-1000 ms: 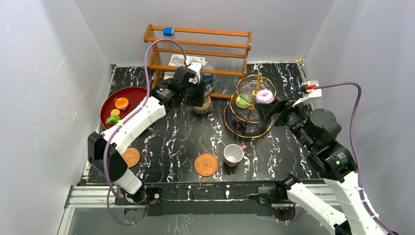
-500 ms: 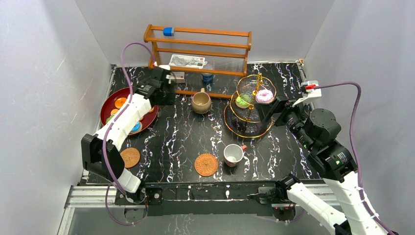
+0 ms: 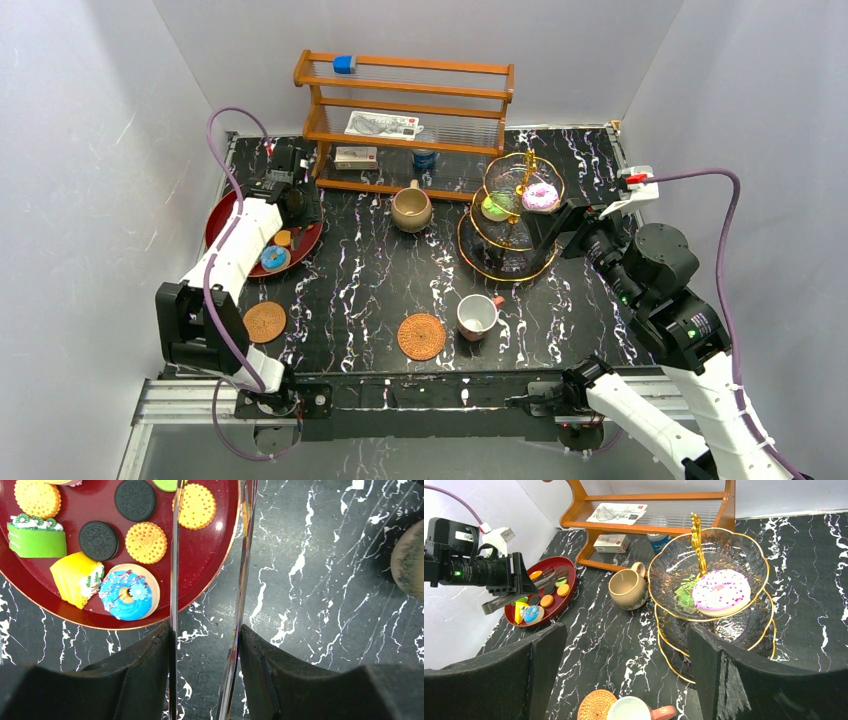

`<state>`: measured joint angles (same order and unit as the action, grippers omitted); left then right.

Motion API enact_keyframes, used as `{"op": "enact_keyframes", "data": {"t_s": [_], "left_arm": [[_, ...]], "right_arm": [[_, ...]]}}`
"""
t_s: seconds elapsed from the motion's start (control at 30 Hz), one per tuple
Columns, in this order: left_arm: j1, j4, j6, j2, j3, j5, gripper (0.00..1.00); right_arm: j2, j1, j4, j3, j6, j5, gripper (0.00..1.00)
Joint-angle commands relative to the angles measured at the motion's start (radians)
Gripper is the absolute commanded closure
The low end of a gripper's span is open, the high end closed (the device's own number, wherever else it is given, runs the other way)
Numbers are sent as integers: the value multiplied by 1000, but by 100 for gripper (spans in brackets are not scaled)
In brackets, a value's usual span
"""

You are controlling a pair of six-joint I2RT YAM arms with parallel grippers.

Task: Serve the afternoon tea
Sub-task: Pick up the desert from the tray.

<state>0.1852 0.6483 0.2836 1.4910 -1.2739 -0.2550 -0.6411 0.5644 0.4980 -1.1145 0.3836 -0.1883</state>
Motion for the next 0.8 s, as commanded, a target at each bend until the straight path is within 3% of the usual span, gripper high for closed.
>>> {"op": "enact_keyframes", "data": {"t_s": [0.0, 0.77], "left_arm": [[-30, -16, 3, -7, 13, 18, 53], [-57, -49, 7, 36, 90, -1, 52]], "right_arm": [[8, 4, -52, -1, -20, -16, 1], [14, 4, -49, 2, -26, -21, 1]]}}
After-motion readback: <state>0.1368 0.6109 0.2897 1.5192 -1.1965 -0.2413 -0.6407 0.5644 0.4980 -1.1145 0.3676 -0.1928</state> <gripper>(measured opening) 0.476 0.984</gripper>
